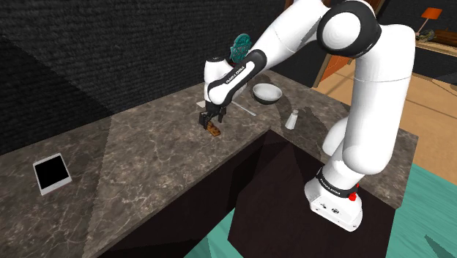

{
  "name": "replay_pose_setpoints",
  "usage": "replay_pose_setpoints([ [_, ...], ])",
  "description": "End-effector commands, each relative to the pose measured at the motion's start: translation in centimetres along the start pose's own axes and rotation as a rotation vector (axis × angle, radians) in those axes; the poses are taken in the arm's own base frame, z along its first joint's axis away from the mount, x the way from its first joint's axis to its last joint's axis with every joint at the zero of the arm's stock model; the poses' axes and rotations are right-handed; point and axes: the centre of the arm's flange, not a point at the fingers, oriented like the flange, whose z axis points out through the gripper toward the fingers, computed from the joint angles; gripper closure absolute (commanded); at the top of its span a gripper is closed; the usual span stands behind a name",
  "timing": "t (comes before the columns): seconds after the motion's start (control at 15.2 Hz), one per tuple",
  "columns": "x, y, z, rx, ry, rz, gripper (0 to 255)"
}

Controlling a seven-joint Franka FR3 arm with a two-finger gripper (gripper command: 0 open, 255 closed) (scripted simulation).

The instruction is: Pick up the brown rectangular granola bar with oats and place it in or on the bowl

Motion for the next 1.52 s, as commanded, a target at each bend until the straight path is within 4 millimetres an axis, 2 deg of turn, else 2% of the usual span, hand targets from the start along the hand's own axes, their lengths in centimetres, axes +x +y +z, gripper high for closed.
replay_pose_setpoints([
  [0.0, 0.1, -0.1, 1.0, 0.000, 0.001, 0.000, 0],
  [0.2, 0.0, -0.1, 2.4, 0.000, 0.001, 0.000, 0],
  [0.73, 0.1, -0.1, 2.4, 0.000, 0.001, 0.000, 0],
  [0.79, 0.1, -0.1, 2.4, 0.000, 0.001, 0.000, 255],
  [1.39, 0.1, -0.1, 2.4, 0.000, 0.001, 0.000, 255],
  [1.45, 0.1, -0.1, 1.9, 0.000, 0.001, 0.000, 255],
])
